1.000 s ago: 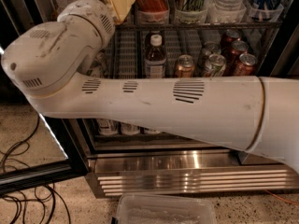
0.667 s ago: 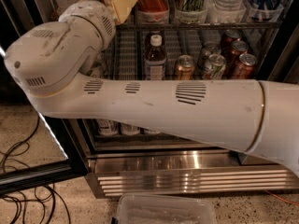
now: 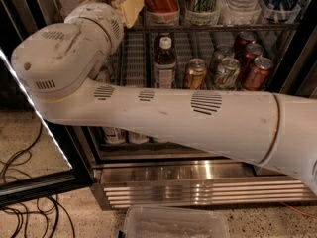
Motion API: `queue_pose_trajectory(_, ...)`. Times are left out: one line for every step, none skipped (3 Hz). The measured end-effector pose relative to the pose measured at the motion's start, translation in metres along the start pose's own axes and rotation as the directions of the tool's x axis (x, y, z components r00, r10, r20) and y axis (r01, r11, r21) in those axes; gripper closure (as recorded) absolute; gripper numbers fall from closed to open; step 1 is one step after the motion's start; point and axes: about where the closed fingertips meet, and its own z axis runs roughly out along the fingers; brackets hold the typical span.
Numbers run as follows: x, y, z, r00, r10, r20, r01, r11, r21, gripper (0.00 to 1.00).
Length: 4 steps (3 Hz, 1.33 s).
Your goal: Pick orange can from top shelf of fridge
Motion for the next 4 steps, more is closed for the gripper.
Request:
queue_pose_trajectory(-0.002,-0.010,0.006,1.000,0.023,0.010,-0.023,0.9997,0.007,0.30)
queue_pose_trajectory(-0.009,-0.017,0.012,0.998,0.048,0.032,-0.048,0.9987,0.014,0.30)
queue_pose_trajectory(-0.015,-0.021,0.017,0.996,0.075,0.050,-0.075,0.9971,0.013,0.30)
queue_pose_trajectory(-0.016,-0.017,0.022,0.993,0.106,0.052,-0.106,0.9944,-0.006,0.30)
